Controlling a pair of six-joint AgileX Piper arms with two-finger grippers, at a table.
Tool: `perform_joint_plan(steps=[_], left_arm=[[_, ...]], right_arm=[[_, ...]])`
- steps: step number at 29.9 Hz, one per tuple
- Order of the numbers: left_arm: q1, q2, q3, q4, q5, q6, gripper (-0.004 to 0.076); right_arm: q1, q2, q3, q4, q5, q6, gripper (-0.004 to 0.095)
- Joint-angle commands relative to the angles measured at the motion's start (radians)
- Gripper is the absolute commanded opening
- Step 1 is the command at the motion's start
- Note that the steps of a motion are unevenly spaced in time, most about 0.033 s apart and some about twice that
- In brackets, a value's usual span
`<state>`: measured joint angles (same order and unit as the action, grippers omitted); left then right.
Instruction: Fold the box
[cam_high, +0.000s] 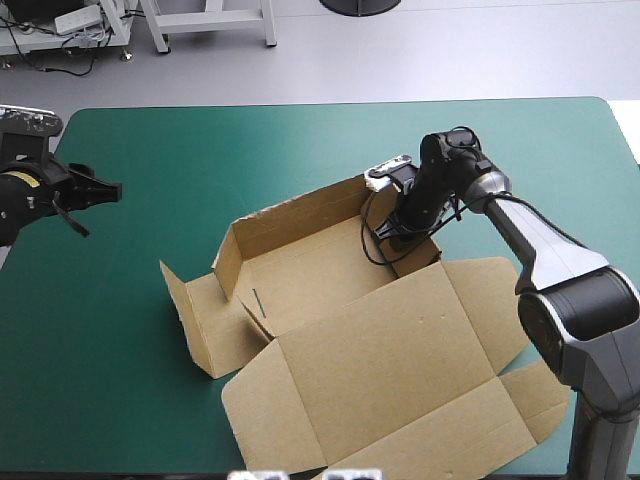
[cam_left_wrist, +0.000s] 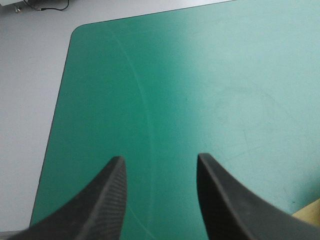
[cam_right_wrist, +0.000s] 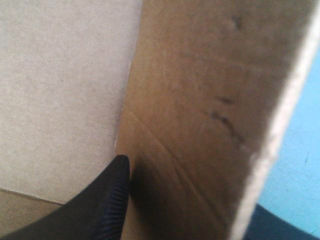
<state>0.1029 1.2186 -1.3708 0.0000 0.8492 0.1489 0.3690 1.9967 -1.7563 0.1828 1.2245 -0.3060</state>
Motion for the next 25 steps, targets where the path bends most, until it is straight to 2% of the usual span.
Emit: perform_joint_plan(steps=[1, 5, 11, 16, 25], left_arm=[[0.002, -0.023, -0.032, -0.01, -0.054, 0.001, 0.0318], [0.002, -0.023, -0.032, -0.013, -0.049, 0.001, 0.0318], [0.002, -0.023, -0.032, -0.017, -0.047, 0.001, 0.0318], [0.002, -0.023, -0.032, -0.019, -0.049, 0.006, 0.0318], [0.002, -0.025, -0.032, -0.025, -0.055, 0.009, 0.0318]], right_arm=[[0.003, -0.05, -0.025, 0.023, 0.025, -0.003, 0.0244], [0.003, -0.044, -0.025, 0.027, 0.025, -0.01, 0.0137], [0.003, -0.018, -0.023, 0.029, 0.025, -0.01, 0.0104], [0.003, -0.008, -0.03, 0.029, 0.025, -0.01, -0.0024], [-0.021, -0.051, -0.164, 0.059, 0.025, -0.019, -0.0025]])
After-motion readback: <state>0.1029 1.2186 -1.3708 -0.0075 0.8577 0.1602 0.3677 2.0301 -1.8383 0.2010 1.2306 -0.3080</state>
